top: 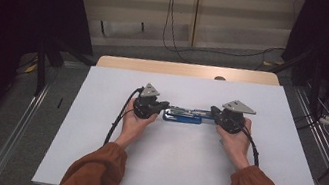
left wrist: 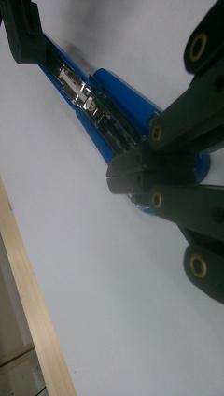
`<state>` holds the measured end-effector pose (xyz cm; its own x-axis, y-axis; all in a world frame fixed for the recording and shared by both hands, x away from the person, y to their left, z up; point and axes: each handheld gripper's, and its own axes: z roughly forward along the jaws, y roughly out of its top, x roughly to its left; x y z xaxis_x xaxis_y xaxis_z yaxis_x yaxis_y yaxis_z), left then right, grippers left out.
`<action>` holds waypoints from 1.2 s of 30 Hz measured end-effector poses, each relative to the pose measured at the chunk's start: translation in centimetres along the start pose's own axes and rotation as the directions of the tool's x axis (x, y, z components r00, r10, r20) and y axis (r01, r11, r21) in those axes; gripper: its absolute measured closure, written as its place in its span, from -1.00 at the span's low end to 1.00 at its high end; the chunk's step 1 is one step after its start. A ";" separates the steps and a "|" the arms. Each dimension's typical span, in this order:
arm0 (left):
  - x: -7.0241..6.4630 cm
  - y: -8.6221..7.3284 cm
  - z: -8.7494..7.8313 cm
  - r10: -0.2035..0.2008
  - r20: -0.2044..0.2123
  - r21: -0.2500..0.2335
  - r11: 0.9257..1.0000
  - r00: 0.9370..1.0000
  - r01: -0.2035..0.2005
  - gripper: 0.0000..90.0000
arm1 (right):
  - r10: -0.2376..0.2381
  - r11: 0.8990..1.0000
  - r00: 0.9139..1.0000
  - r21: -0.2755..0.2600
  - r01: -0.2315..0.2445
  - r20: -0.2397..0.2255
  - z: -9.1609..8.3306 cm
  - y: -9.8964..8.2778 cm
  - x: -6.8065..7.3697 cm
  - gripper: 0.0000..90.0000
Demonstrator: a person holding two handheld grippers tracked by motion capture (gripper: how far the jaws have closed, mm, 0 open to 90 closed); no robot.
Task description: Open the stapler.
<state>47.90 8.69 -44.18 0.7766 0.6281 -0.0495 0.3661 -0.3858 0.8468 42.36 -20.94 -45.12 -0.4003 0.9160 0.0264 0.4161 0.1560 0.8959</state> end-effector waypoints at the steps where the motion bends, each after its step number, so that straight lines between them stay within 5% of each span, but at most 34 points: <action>1: 0.0 0.0 0.0 -0.002 0.002 -0.002 1.000 1.000 0.002 1.00 | -0.002 1.000 1.000 0.000 0.002 -0.004 0.0 0.0 0.0 0.97; 8: -0.2 0.2 -0.2 0.007 0.000 -0.015 1.000 1.000 -0.007 0.99 | -0.007 1.000 1.000 -0.009 0.007 0.001 -0.1 0.2 0.0 0.86; 13: -0.6 0.4 -0.2 -0.011 0.010 -0.044 0.999 1.000 0.012 0.81 | 0.009 1.000 1.000 -0.021 -0.009 0.001 -0.3 0.3 -0.3 0.75; 21: -0.2 0.8 -0.9 -0.068 -0.058 -0.065 0.996 0.996 0.064 0.09 | 0.033 0.998 0.999 -0.052 -0.033 -0.004 -0.5 0.6 -0.4 0.22; 25: -0.1 1.1 -1.6 -0.058 -0.092 -0.085 0.995 0.994 0.050 -0.43 | 0.049 0.996 0.998 -0.071 -0.047 0.035 -0.3 0.7 -0.4 -0.38; 30: 0.1 0.9 -1.7 -0.047 -0.085 -0.044 0.998 0.995 0.043 -0.60 | 0.069 0.995 0.997 -0.077 -0.066 0.037 -0.2 0.6 -0.5 -0.70; 36: -0.5 1.1 -2.2 -0.048 -0.075 -0.043 0.998 0.996 0.045 -0.83 | 0.065 0.996 0.998 -0.067 -0.065 0.004 -0.1 0.5 -0.2 -0.79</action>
<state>46.76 9.41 -42.11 0.7176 0.6946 -0.0504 0.3782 -0.3278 0.8658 42.54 -21.08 -44.62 -0.3692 0.9256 0.0832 0.3852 0.0709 0.9201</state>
